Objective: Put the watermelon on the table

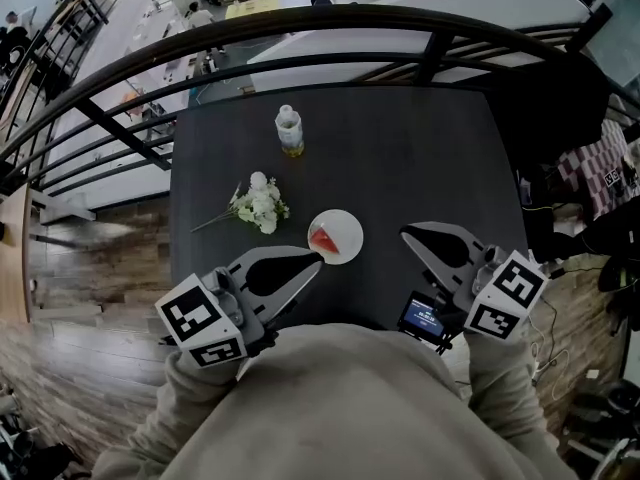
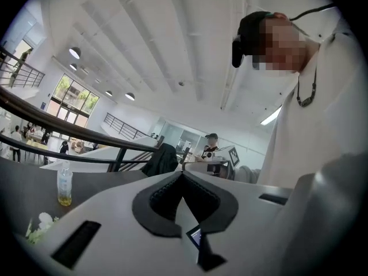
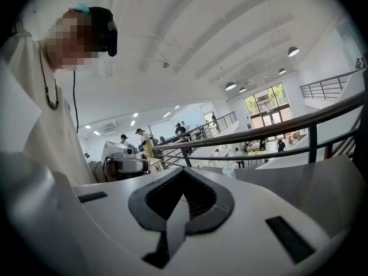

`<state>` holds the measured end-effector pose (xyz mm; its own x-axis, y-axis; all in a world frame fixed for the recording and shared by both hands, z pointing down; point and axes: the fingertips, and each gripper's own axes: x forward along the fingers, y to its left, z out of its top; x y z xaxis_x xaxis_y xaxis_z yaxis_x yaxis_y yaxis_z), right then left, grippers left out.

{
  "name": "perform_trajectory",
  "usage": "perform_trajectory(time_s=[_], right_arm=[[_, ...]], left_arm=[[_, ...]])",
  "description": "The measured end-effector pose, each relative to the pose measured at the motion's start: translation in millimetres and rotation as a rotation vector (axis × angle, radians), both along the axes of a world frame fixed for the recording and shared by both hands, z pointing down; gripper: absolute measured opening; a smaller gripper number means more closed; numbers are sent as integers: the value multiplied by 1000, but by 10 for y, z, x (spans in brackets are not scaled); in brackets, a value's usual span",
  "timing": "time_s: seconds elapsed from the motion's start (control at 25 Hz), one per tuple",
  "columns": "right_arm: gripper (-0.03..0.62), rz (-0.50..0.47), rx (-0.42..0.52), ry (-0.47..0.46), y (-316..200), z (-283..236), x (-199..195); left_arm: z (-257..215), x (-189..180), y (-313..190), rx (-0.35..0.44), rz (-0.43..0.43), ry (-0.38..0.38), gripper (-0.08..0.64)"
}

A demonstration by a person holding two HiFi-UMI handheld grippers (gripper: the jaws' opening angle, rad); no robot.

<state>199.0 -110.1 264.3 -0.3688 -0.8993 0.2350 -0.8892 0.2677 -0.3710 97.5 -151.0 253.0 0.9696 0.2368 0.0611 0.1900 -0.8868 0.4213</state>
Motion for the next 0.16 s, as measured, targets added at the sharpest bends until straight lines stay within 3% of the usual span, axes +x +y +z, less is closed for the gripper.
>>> perform_trajectory(time_s=[0.16], right_arm=[[14,-7,3,-1,-18,1,-36]], left_arm=[[5,40,83,3,11,8,3]])
